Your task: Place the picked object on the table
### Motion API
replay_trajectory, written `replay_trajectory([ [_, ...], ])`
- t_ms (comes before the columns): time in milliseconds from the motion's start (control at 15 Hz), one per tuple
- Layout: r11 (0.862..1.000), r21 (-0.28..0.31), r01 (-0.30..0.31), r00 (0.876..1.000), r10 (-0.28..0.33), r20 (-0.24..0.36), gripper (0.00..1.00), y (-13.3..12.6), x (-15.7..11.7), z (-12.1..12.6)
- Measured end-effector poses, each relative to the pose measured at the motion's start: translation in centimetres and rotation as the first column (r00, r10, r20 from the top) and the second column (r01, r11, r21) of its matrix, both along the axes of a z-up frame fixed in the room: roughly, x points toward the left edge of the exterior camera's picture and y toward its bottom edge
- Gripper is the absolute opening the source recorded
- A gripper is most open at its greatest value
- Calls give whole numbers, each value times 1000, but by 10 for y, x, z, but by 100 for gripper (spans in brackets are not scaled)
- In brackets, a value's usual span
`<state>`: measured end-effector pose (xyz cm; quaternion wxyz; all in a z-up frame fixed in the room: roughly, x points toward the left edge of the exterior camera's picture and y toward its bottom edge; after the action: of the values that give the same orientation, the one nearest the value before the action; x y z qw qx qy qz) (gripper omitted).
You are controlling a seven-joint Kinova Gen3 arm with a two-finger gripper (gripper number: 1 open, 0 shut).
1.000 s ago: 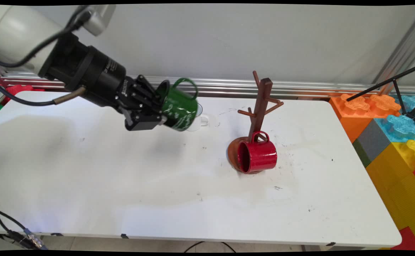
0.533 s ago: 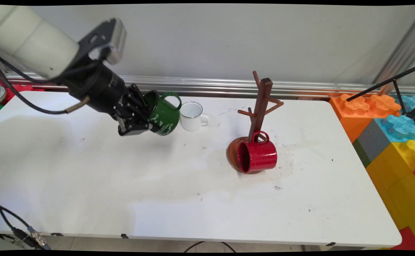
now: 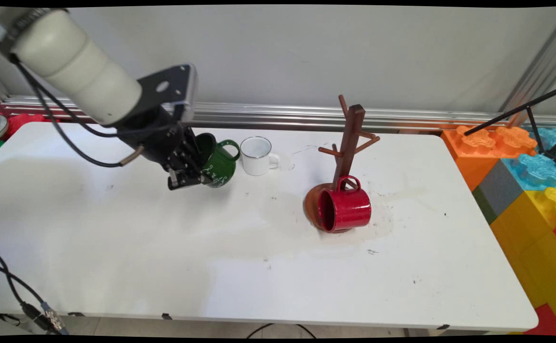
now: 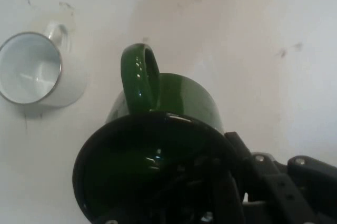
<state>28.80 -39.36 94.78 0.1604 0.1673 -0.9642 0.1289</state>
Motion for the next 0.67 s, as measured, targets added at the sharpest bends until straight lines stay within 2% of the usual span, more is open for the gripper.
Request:
replay_trajectory([
  [400,999,12,32,993,-33,111,0,-33,-18,-39],
  [667,999,28,37,987,-41,153,0,-52,-27,-63],
])
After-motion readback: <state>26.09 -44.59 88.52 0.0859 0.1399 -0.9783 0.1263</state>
